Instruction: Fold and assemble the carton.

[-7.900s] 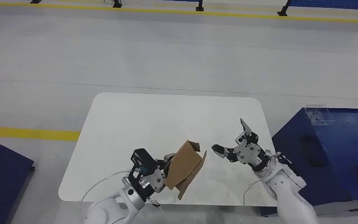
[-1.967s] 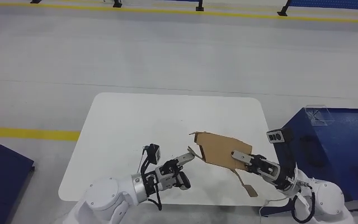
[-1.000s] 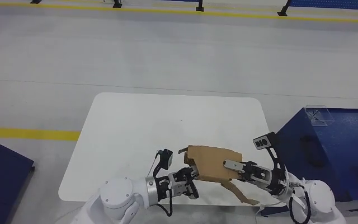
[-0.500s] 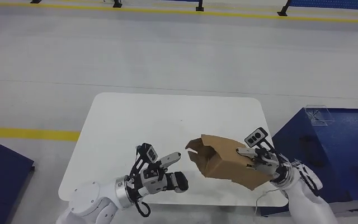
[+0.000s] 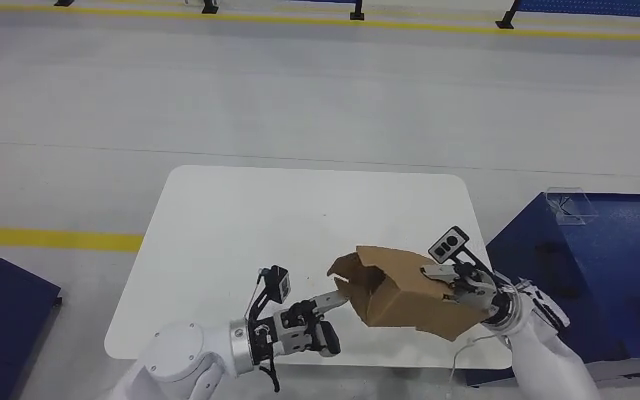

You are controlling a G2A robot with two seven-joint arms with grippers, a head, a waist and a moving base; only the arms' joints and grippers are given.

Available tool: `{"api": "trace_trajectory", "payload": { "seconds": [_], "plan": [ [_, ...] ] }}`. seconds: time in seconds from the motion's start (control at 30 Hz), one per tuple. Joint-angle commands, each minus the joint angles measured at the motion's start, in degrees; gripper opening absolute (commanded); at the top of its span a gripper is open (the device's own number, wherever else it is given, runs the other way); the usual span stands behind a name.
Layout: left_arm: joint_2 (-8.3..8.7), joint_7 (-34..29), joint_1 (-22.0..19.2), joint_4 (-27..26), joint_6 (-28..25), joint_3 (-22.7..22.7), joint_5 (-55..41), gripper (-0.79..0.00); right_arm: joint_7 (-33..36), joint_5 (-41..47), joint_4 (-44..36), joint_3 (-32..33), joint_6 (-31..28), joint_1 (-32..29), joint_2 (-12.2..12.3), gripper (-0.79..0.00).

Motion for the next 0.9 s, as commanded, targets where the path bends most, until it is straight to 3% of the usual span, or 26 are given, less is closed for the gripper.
{"api": "trace_trajectory", "payload": {
  "seconds": [0.0, 0.43, 0.87],
  "plan": [
    [-0.07, 0.2, -0.6, 0.2, 0.5, 0.9, 0.3, 0.0, 0.3, -1.0, -0.3, 0.0, -0.4, -0.1, 0.1, -0.785],
    [-0.62, 2.6, -4.5, 2.7, 4.1, 5.5, 1.5, 0.0, 0.5, -6.6, -1.8, 0.8, -3.4, -1.2, 0.5, -0.785],
    [0.57, 2.6, 2.4, -1.4, -5.5, -3.9, -0.7, 0.0, -0.3, -18.8, -3.4, 4.3, -7.6, -1.4, 1.5, -0.785]
  ]
}}
